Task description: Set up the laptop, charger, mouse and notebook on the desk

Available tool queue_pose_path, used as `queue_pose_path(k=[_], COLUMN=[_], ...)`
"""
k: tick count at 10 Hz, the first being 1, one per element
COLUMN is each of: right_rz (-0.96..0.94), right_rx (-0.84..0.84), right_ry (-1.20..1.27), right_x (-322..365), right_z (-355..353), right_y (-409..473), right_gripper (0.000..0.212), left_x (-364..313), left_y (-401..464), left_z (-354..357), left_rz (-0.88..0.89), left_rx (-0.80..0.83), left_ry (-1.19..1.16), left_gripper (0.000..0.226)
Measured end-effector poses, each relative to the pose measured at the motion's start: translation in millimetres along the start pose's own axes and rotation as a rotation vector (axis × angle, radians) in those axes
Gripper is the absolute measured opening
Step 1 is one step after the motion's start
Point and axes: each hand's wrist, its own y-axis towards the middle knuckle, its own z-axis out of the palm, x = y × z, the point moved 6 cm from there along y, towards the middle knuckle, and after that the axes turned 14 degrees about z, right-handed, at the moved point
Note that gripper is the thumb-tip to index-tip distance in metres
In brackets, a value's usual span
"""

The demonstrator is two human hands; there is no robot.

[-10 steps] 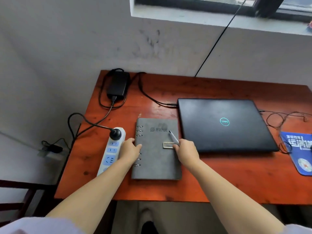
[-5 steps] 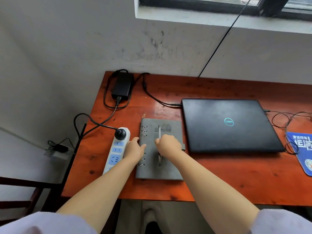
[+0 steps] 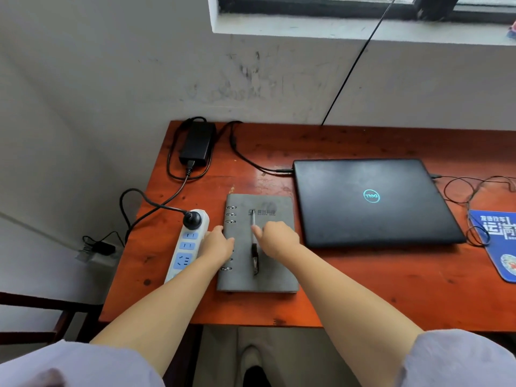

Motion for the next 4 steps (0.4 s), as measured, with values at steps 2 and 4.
queue_pose_path(k=[2, 4], right_rz=[0.046, -0.125], right_rx=[0.075, 0.102], right_ry=[0.040, 0.069], right_x=[-71, -163], right_z=[-50, -190], right_y=[-13, -71], right_gripper=[0.044, 0.027], left_x=[-8, -10], left_y=[-24, -113], left_z=[1, -12], left_rz=[0.026, 0.418], left_rx=[-0.032, -0.285], left_ry=[0.098, 0.056], left_gripper=[0.051, 0.047])
